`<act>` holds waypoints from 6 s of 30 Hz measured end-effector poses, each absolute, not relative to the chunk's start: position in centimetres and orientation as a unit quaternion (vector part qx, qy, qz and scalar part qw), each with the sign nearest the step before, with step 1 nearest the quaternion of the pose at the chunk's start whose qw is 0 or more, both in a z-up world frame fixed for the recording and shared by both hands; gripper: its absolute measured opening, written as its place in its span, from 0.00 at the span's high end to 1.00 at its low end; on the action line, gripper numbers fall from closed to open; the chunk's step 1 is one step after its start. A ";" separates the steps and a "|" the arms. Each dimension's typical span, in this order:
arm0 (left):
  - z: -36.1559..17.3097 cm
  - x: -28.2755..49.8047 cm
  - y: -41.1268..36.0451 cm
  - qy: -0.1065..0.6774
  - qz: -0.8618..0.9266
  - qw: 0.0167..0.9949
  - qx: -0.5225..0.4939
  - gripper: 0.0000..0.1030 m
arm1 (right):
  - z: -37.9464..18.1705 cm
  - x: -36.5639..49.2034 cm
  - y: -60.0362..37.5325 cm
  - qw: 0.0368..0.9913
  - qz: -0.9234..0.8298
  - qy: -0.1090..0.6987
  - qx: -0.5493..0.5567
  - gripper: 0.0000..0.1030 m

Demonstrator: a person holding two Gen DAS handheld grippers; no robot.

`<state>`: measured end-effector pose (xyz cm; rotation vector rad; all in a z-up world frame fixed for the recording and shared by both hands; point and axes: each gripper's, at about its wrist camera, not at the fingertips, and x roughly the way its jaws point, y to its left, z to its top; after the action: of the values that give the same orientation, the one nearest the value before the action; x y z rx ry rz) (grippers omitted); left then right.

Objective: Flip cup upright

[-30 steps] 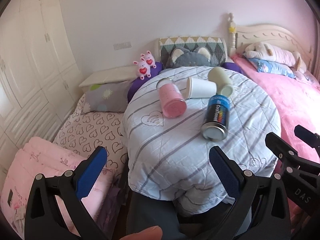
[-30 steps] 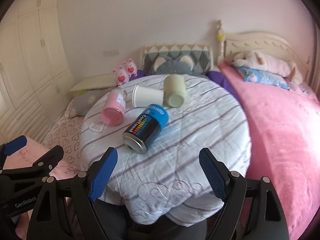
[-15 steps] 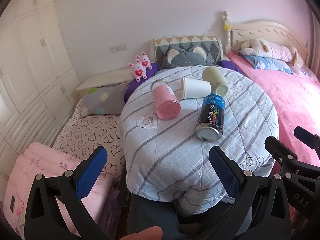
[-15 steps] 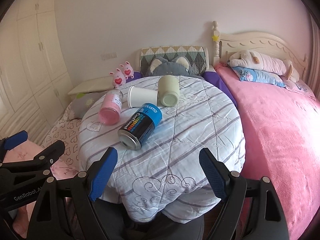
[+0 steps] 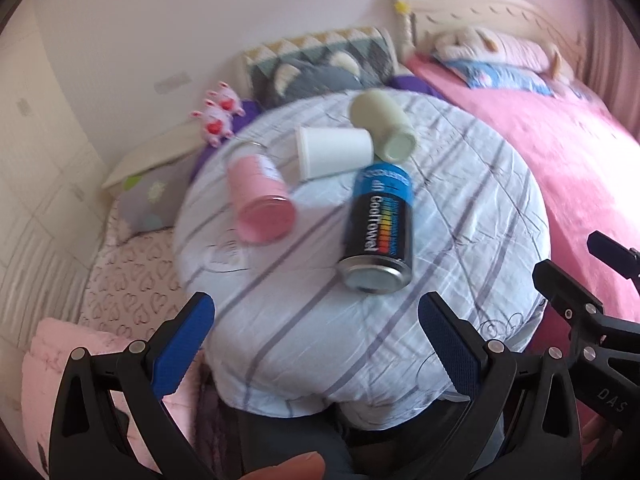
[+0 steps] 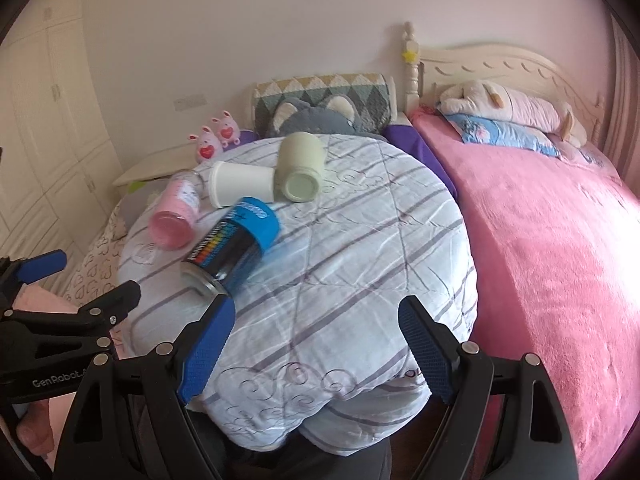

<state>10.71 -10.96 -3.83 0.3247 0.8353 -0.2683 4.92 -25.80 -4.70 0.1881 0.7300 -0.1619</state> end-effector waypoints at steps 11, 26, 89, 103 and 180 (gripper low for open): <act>-7.0 17.9 -15.8 0.490 -0.174 0.839 0.160 0.00 | -6.8 8.6 -30.1 0.910 -0.089 0.384 0.131 0.18; -10.0 22.9 -17.6 0.553 -0.178 0.799 0.157 0.03 | -9.0 11.9 -31.7 0.895 -0.080 0.411 0.155 0.18; -10.9 8.9 -9.2 0.147 -0.185 0.969 0.078 0.13 | -5.1 5.4 -23.3 0.916 -0.084 0.384 0.080 0.18; -5.5 6.2 -7.9 0.173 -0.175 0.964 0.097 0.00 | -1.5 2.6 -22.3 0.938 -0.083 0.327 0.081 0.18; 2.0 -4.8 1.0 0.310 -0.043 0.947 0.073 0.00 | 0.4 -4.4 -15.9 0.958 -0.036 0.282 0.031 0.18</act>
<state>-4.82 1.00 2.02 0.1482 0.6322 -0.0879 -4.41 -15.88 0.37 0.0634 0.5711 -0.0727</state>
